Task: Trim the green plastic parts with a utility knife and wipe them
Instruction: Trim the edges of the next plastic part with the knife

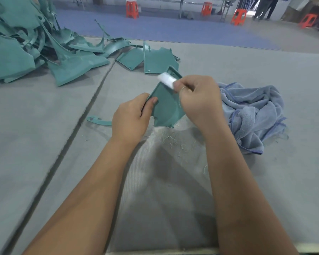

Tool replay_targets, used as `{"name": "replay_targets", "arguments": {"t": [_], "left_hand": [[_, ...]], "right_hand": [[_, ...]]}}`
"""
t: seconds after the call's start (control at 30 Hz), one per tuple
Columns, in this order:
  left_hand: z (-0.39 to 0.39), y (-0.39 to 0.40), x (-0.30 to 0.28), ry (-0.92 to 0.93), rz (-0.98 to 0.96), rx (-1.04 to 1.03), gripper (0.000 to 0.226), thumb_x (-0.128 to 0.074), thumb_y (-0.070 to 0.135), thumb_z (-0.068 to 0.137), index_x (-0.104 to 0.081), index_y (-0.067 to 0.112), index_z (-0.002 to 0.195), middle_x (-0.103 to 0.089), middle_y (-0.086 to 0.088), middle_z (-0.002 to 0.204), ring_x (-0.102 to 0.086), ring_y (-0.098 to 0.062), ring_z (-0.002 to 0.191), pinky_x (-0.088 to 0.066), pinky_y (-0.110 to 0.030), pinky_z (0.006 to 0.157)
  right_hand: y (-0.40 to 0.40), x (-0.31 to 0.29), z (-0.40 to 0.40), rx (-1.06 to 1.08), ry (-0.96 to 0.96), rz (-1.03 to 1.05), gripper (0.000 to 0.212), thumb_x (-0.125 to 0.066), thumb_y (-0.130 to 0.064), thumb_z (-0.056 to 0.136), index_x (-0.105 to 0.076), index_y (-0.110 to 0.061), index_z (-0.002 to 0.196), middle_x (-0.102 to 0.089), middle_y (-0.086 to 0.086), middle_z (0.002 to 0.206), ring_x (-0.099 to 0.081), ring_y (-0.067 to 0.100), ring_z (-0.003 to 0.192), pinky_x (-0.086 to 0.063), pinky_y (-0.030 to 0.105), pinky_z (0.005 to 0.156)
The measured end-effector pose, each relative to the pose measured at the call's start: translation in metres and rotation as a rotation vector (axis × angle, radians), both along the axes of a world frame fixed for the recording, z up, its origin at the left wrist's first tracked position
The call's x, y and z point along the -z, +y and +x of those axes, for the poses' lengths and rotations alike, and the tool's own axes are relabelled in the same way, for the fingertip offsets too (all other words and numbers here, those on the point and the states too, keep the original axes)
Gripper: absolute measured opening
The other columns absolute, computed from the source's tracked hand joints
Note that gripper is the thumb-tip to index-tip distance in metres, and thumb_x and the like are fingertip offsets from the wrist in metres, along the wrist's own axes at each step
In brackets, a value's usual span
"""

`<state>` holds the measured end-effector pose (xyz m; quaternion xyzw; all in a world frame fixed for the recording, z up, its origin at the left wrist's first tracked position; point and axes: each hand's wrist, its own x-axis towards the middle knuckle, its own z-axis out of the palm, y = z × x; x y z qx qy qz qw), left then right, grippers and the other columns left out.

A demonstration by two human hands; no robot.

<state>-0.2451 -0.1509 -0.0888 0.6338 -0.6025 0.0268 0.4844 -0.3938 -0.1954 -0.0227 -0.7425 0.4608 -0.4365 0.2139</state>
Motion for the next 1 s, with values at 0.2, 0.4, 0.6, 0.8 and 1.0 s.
{"name": "replay_targets", "arguments": {"t": [0.2,0.4,0.6,0.8,1.0], "left_hand": [[0.000,0.002,-0.002,-0.016,0.016,0.006,0.036,-0.041,0.039,0.099,-0.045,0.014,0.074,-0.048,0.005,0.057,-0.050,-0.025,0.057,-0.042,-0.041,0.051],[-0.001,0.007,-0.005,-0.005,0.034,0.027,0.035,-0.040,0.043,0.096,-0.048,0.015,0.076,-0.051,0.001,0.056,-0.057,-0.026,0.059,-0.045,-0.041,0.054],[0.006,0.009,-0.010,0.050,-0.021,0.063,0.023,-0.052,0.039,0.086,-0.055,0.018,0.076,-0.056,0.004,0.058,-0.053,-0.014,0.056,-0.040,-0.032,0.052],[0.018,0.013,-0.013,0.119,-0.052,0.097,0.031,-0.052,0.038,0.093,-0.060,0.014,0.075,-0.061,-0.002,0.061,-0.063,-0.029,0.061,-0.051,-0.048,0.057],[0.015,0.014,-0.016,-0.107,-0.218,-0.052,0.022,-0.057,0.031,0.091,-0.068,0.014,0.099,-0.065,0.005,0.088,-0.057,-0.017,0.085,-0.040,-0.024,0.077]], "right_hand": [[0.003,0.001,-0.005,-0.129,-0.246,0.119,0.028,-0.059,-0.017,0.093,-0.063,-0.018,0.066,-0.043,-0.008,0.046,-0.033,0.004,0.044,-0.029,0.018,0.046],[-0.010,0.013,-0.015,0.025,-0.760,0.345,0.014,-0.053,-0.001,0.092,-0.055,-0.014,0.086,-0.051,0.002,0.069,-0.040,0.010,0.054,-0.032,0.016,0.046],[-0.016,0.034,-0.024,0.067,-0.615,0.180,0.011,-0.065,-0.010,0.086,-0.061,-0.018,0.092,-0.051,-0.005,0.072,-0.044,0.002,0.059,-0.040,0.014,0.058],[-0.018,0.042,-0.018,0.004,-0.453,0.056,0.015,-0.071,-0.013,0.079,-0.067,-0.025,0.088,-0.060,0.005,0.098,-0.054,0.002,0.077,-0.045,0.016,0.074],[-0.020,0.042,-0.019,0.056,-0.263,0.011,0.011,-0.069,-0.020,0.086,-0.062,-0.023,0.078,-0.047,-0.015,0.060,-0.043,0.008,0.060,-0.034,0.025,0.060]]}}
